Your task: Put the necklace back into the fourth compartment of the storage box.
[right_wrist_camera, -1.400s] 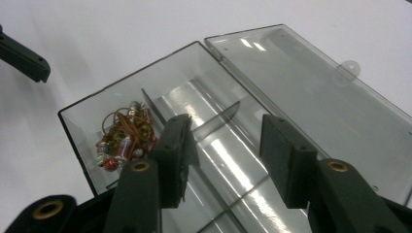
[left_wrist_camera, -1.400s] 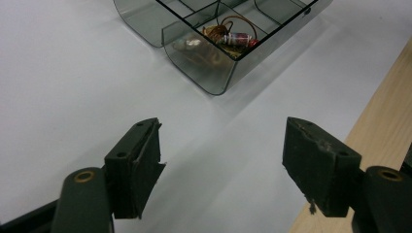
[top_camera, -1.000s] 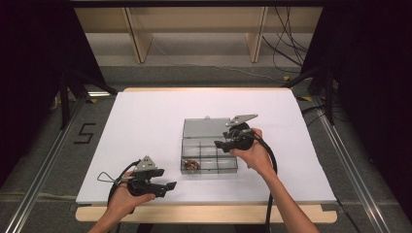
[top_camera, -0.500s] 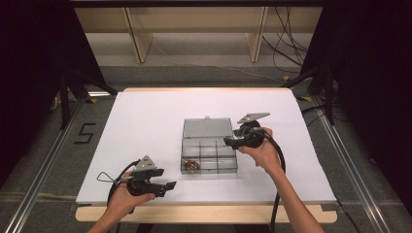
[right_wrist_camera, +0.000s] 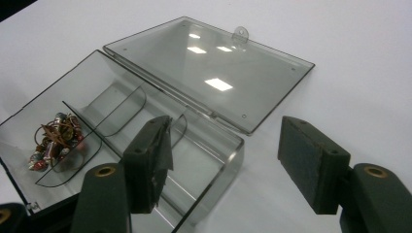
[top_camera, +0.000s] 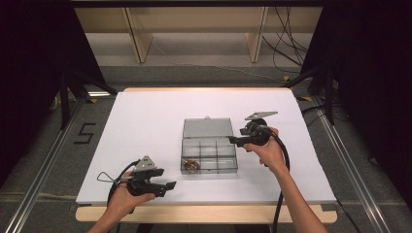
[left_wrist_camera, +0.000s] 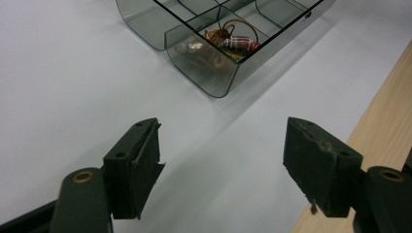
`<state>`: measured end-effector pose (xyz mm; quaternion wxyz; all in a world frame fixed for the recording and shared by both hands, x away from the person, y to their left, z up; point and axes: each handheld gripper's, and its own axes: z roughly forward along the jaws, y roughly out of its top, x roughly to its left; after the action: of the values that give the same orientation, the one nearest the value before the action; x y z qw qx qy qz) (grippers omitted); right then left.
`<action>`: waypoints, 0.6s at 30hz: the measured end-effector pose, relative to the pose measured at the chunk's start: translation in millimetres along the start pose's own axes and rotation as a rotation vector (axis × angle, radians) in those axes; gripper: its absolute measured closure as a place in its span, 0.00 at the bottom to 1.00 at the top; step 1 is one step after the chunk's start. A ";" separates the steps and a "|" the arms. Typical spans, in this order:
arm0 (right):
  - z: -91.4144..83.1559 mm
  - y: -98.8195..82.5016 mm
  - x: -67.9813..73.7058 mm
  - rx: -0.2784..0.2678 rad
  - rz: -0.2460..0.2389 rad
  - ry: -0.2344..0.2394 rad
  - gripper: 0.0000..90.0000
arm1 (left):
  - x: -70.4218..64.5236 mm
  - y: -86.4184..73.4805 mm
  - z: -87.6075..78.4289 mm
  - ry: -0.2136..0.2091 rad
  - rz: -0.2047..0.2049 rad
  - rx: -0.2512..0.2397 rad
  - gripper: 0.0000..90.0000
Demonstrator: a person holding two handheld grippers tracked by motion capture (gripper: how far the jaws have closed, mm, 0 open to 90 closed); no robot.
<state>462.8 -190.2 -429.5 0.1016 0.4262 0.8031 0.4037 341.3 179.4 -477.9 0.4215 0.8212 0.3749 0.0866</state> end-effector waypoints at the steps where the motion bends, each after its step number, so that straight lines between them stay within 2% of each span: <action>1: -1.1 0.3 -2.9 0.018 -0.009 -0.002 0.42 | 0.0 0.0 0.0 0.000 0.001 0.000 0.32; 3: -2.3 0.2 -3.5 0.021 0.011 0.001 0.42 | 0.0 0.0 0.1 0.000 0.001 0.000 0.32; 4: 0.5 -0.8 -6.3 -0.015 0.003 -0.007 0.41 | 0.1 -0.1 0.3 0.000 0.003 0.001 0.32; 5: 0.5 -0.8 -6.3 -0.015 0.003 -0.007 0.41 | 0.1 -0.1 0.3 0.000 0.003 0.001 0.32; 6: 0.8 -1.1 -6.6 -0.015 0.010 -0.010 0.41 | 0.8 -0.1 -0.2 0.003 0.013 0.013 0.32; 7: 1.4 -1.3 -6.2 -0.012 0.020 -0.006 0.41 | -0.3 -0.2 0.4 -0.005 0.002 0.004 0.32; 8: -0.5 -0.2 -9.9 0.016 -0.006 -0.009 0.41 | 1.0 0.0 -0.4 0.002 0.018 0.016 0.32; 9: -0.5 -0.2 -9.9 0.016 -0.006 -0.009 0.41 | 1.0 0.0 -0.4 0.002 0.018 0.016 0.32; 10: -0.4 -0.5 -8.8 0.018 0.014 -0.009 0.41 | 0.8 -0.1 -0.3 0.005 0.012 0.015 0.32; 11: 1.1 -0.8 -9.8 0.000 0.010 -0.007 0.41 | 1.2 0.0 -0.5 0.005 0.018 0.016 0.32; 14: -0.6 -0.7 -10.0 0.033 0.046 -0.008 0.40 | 0.9 -0.2 -0.3 0.000 0.013 0.013 0.33; 18: 0.5 -1.0 -13.9 0.020 0.031 -0.001 0.40 | 0.6 -0.3 0.1 -0.002 0.009 0.011 0.33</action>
<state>471.0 -200.9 -433.0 0.0914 0.4398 0.8004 0.3970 341.6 179.9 -478.3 0.4170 0.8252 0.3712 0.0855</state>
